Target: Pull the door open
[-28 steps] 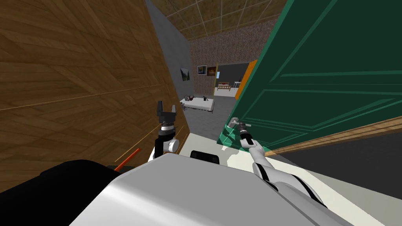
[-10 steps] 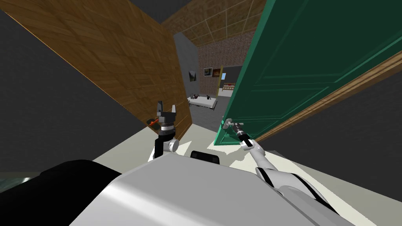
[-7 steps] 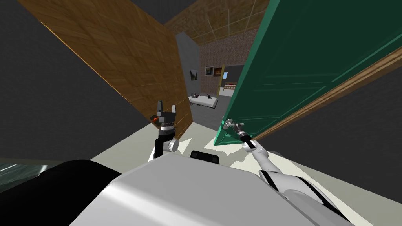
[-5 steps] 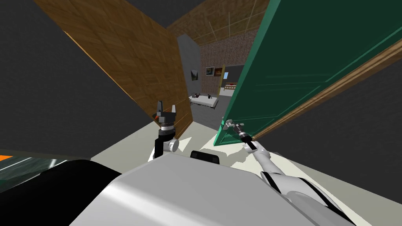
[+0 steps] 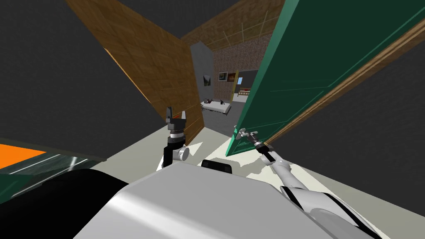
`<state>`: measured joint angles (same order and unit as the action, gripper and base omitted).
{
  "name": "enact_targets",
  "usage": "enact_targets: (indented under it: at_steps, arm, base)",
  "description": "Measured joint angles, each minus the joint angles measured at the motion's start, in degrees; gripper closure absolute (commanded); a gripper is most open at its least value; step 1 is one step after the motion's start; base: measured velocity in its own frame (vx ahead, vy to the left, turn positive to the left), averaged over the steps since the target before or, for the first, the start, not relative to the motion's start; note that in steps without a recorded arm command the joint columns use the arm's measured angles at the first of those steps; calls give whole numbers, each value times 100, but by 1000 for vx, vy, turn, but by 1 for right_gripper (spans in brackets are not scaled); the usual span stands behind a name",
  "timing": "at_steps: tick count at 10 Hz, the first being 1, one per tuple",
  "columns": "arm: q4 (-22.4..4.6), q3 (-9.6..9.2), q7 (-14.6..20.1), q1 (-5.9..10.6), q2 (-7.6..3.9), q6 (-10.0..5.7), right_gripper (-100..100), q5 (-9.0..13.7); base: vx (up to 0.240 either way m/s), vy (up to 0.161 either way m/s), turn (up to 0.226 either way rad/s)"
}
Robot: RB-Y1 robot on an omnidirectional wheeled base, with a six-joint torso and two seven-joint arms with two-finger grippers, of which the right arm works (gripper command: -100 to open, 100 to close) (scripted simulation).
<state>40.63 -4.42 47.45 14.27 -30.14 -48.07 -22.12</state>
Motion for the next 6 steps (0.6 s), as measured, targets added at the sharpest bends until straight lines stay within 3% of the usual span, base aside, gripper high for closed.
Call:
enact_targets:
  at_steps: [4, 6]
  arm:
    - [-127, -8, 156, -29, -150, -466, 100, -116]
    - [-97, -23, 262, -136, -246, -654, 100, -182]
  base:
    - [-174, -148, 140]
    - [-153, -143, 104]
